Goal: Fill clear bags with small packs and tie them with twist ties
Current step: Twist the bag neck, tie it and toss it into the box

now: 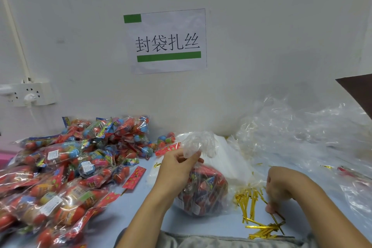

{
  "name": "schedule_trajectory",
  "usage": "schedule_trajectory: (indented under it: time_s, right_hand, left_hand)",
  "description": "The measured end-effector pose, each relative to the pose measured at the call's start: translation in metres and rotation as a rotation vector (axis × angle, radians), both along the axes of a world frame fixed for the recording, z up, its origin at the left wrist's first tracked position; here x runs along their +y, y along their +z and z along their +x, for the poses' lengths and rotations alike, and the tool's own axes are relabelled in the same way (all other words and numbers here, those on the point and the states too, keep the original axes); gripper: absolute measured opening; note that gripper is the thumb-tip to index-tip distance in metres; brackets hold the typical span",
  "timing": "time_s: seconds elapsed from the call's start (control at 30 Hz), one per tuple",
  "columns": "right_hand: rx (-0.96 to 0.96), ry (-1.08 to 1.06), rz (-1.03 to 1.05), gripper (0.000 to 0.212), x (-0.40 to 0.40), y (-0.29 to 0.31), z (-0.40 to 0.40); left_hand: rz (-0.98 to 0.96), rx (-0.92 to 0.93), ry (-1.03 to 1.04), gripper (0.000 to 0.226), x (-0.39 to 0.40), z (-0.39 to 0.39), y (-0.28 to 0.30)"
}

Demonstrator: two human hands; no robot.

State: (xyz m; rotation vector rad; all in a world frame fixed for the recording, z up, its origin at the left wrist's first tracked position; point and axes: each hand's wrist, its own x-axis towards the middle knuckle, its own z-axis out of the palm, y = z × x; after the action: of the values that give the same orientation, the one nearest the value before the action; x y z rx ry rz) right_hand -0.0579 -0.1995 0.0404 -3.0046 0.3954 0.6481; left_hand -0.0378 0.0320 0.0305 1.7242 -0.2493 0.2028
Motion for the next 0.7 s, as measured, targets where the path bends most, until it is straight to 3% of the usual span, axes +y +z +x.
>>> schedule_trajectory:
  time_s: [0.3, 0.43, 0.6, 0.7]
  right_hand:
    - [-0.433, -0.119, 0.509, 0.011, -0.014, 0.008, 0.003]
    - [-0.5, -0.097, 0.708, 0.014, -0.007, 0.005, 0.007]
    - [-0.906, -0.14, 1.054, 0.013, 0.019, 0.004, 0.014]
    - [-1.012, -0.133, 1.263, 0.01, 0.049, 0.005, 0.012]
  left_hand:
    - [-0.001, 0.009, 0.0, 0.03, 0.0, 0.0, 0.0]
    - [-0.005, 0.007, -0.011, 0.03, -0.001, -0.001, 0.001]
    - [-0.01, -0.006, -0.019, 0.03, 0.001, 0.001, -0.001]
    - [-0.049, -0.023, -0.052, 0.029, 0.001, 0.0, 0.0]
